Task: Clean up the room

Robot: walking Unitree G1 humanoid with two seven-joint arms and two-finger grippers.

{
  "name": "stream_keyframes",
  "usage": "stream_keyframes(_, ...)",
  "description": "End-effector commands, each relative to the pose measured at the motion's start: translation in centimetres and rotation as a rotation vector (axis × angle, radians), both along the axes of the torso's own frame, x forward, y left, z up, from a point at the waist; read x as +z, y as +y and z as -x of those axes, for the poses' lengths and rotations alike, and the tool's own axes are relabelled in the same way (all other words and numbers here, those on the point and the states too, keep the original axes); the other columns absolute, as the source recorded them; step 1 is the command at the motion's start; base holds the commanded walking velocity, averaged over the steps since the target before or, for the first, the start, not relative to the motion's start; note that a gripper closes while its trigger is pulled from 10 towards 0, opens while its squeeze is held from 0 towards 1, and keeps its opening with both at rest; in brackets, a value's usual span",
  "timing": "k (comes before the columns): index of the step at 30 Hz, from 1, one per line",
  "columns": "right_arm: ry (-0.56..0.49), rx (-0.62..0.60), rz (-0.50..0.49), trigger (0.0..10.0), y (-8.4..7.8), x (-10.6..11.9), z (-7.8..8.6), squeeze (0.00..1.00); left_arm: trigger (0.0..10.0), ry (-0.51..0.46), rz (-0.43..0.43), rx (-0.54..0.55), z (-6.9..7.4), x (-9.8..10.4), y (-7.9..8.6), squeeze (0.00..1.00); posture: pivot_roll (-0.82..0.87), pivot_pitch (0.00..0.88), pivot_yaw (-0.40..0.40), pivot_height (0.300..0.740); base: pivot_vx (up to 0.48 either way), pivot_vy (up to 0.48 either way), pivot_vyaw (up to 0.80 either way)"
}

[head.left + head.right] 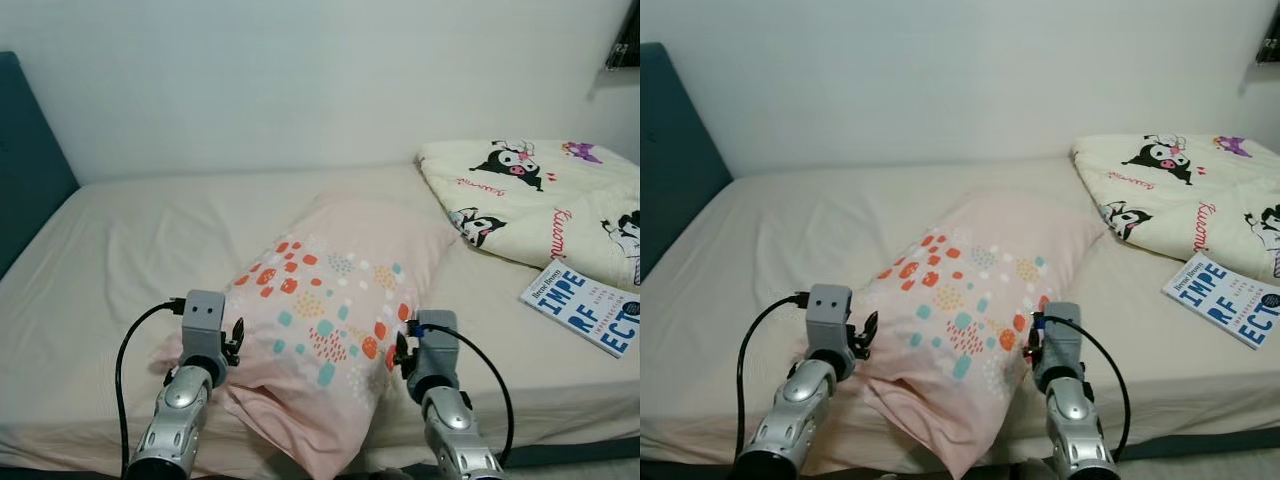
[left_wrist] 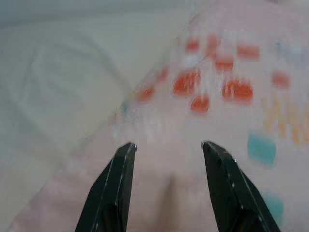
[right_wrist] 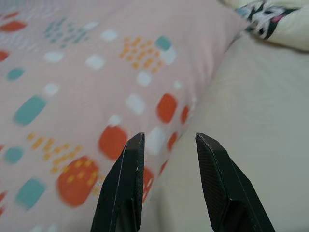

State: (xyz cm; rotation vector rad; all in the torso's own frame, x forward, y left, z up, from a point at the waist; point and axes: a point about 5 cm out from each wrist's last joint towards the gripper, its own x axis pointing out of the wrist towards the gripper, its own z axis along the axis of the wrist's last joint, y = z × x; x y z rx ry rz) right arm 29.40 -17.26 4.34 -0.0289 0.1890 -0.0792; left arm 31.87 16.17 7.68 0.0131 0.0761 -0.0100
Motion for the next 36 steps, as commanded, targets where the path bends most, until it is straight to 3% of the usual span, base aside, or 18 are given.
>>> stream_keyframes(1, -0.004, -0.006, -0.004, 10.0, -0.1, 0.0, 0.1, 0.0, 10.0, -0.031, 0.044, 0.048, -0.9, 0.9, 1.0, 0.0, 0.02, 0.018, 0.004, 0.602, 0.0, 0.0, 0.0)
stream_keyframes(4, -0.022, -0.019, -0.007, 10.0, -0.1, 0.5, -0.2, 0.0, 10.0, -0.039, 0.045, 0.06, -2.4, 2.0, 1.8, 0.0, 0.01, 0.029, 0.0, 0.598, 0.0, 0.0, 0.0)
stream_keyframes(6, -0.024, -0.025, -0.011, 10.0, -0.1, 0.6, -0.2, 0.0, 10.0, -0.042, 0.038, 0.059, -2.7, 2.3, 1.9, 0.0, 0.01, 0.029, 0.0, 0.598, 0.0, 0.0, 0.0)
stream_keyframes(9, -0.032, -0.031, -0.017, 10.0, -0.3, 0.9, -0.5, 0.0, 10.0, -0.036, 0.032, 0.134, -4.1, 3.5, 3.2, 0.0, 0.01, 0.055, -0.001, 0.598, 0.0, 0.0, 0.0)
stream_keyframes(12, -0.035, -0.028, -0.014, 10.0, -0.4, 1.0, -0.5, 0.0, 10.0, -0.033, 0.038, 0.16, -4.6, 4.0, 3.6, 0.0, 0.01, 0.069, -0.002, 0.598, 0.0, 0.0, 0.0)
stream_keyframes(16, -0.026, -0.022, -0.01, 10.0, -0.4, 1.1, -0.7, 0.0, 10.0, 0.003, -0.045, 0.163, -5.6, 4.8, 4.4, 0.0, 0.0, 0.101, -0.005, 0.598, 0.0, 0.0, 0.0)
stream_keyframes(20, -0.032, -0.017, -0.015, 10.0, -0.4, 1.3, -0.8, 0.0, 10.0, 0.003, -0.061, 0.165, -5.8, 5.1, 4.7, 0.0, 0.0, 0.114, -0.008, 0.588, 0.0, 0.0, 0.0)
stream_keyframes(23, -0.036, -0.006, -0.008, 10.0, -0.3, 1.6, -1.0, 0.0, 10.0, 0.027, -0.051, 0.216, -6.0, 5.4, 5.9, 0.0, -0.01, 0.137, -0.007, 0.583, 0.0, 0.0, 0.0)
stream_keyframes(28, 0.003, -0.053, -0.027, 10.0, -0.4, 1.3, -1.5, 0.0, 10.0, 0.091, -0.081, 0.259, -5.7, 4.4, 6.4, 0.0, -0.02, 0.149, -0.001, 0.583, 0.0, 0.0, 0.0)
stream_keyframes(34, 0.073, -0.168, -0.034, 10.0, -1.3, 0.8, -1.6, 0.0, 10.0, 0.12, -0.127, 0.292, -5.4, 3.5, 6.2, 0.0, -0.02, 0.154, 0.002, 0.583, 0.0, 0.0, 0.0)
stream_keyframes(36, 0.089, -0.204, -0.054, 10.0, -1.7, 0.6, -1.7, 0.0, 10.0, 0.148, -0.071, 0.243, -5.2, 2.7, 5.4, 0.0, -0.02, 0.156, 0.002, 0.583, 0.0, 0.0, 0.0)
